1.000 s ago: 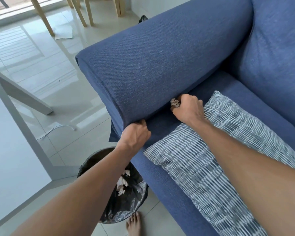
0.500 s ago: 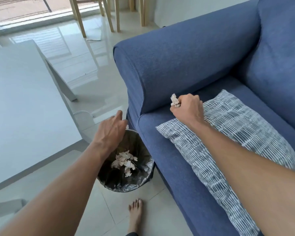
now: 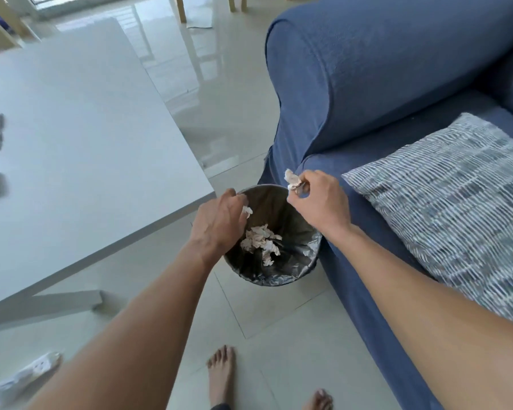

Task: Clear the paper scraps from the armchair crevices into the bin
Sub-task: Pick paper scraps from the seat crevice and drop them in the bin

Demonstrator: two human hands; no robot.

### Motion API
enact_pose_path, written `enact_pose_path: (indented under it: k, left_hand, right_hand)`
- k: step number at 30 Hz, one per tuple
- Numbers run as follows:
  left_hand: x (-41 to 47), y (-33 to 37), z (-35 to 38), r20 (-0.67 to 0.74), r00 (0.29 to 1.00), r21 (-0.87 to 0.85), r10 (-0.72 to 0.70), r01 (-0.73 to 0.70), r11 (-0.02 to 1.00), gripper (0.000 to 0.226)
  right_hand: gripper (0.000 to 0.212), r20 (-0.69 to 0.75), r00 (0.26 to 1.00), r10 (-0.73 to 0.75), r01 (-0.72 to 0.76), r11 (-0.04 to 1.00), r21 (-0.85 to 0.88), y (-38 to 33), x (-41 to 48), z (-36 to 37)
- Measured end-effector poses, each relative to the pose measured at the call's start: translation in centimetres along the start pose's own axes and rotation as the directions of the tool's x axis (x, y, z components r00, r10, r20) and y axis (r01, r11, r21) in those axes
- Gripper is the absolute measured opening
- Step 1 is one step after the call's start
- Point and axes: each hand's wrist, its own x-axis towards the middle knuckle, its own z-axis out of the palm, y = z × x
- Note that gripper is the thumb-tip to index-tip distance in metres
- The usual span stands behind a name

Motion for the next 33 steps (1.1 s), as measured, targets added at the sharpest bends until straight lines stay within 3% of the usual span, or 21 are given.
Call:
enact_pose_path:
  k: [10, 14, 33]
  left_hand:
    - [-1.6, -3.8, 2.9, 0.017, 0.999, -0.097, 0.032, -0.03, 0.995, 0.022]
    - [-2.1, -4.1, 3.2, 0.025, 0.999, -0.108, 0.032, -0.029, 0.994, 0.02]
    - [-2.9, -1.0, 6.0, 0.076, 0.996, -0.204, 0.043, -0.027, 0.979, 0.013]
  right_hand:
    - [0.026, 0.163, 0.98, 0.113, -0.081, 0.978, -0.193, -0.6, -3.1, 4.4]
    - [0.036, 0.145, 0.977, 0.154, -0.13, 0.978, -0.165, -0.5, -3.6, 4.6]
    - [0.019, 0.1, 0.978, 0.185, -0.178, 0.981, -0.07, 2.4, -5.9, 2.1]
